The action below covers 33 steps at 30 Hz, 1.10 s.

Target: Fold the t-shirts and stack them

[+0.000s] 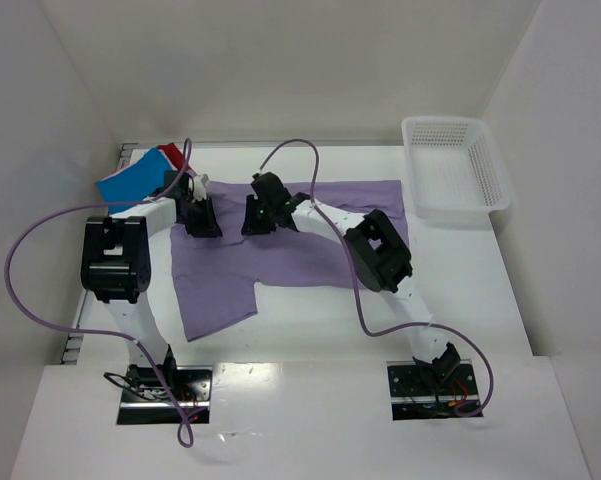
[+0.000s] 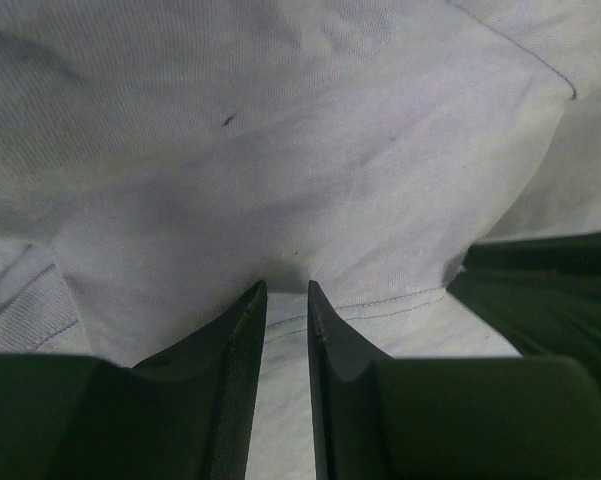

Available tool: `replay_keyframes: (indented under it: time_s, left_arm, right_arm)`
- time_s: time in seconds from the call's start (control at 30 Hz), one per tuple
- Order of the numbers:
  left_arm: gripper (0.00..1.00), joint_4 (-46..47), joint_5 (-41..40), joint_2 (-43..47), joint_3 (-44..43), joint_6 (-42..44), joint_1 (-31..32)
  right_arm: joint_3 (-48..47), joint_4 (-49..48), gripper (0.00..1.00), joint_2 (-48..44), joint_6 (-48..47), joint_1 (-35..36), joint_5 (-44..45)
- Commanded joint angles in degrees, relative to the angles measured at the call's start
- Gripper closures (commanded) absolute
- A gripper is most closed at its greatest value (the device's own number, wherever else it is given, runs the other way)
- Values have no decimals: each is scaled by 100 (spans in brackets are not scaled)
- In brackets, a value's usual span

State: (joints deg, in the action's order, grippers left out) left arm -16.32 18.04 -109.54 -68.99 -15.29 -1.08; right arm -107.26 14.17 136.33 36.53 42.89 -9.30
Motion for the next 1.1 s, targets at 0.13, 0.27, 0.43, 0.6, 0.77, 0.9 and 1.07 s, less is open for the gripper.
replay_keyframes:
  time_s: [0.13, 0.27, 0.43, 0.6, 0.77, 0.9, 1.07]
  left_arm:
    - [69, -3, -143, -103, 9, 0, 12]
    - [69, -3, -143, -103, 9, 0, 12]
    - [69, -3, -143, -103, 9, 0, 12]
    - [69, -56, -143, -103, 9, 52, 12]
    - [69, -56, -143, -103, 9, 52, 12]
    - [69, -56, -90, -103, 9, 52, 12]
    - [69, -56, -90, -156, 9, 52, 12]
  right_arm:
    - [-593, 603, 74, 174, -208, 44, 693]
    - [-699, 718, 69, 227, -261, 44, 930]
    - [-831, 666, 64, 341, -261, 44, 930]
    - [-1271, 893, 73, 675, -375, 44, 930]
    - [-1464, 964, 98, 536, -436, 44, 1158]
    - [-1464, 904, 98, 377, -621, 44, 1360]
    - [-1586, 674, 94, 359, -762, 44, 1142]
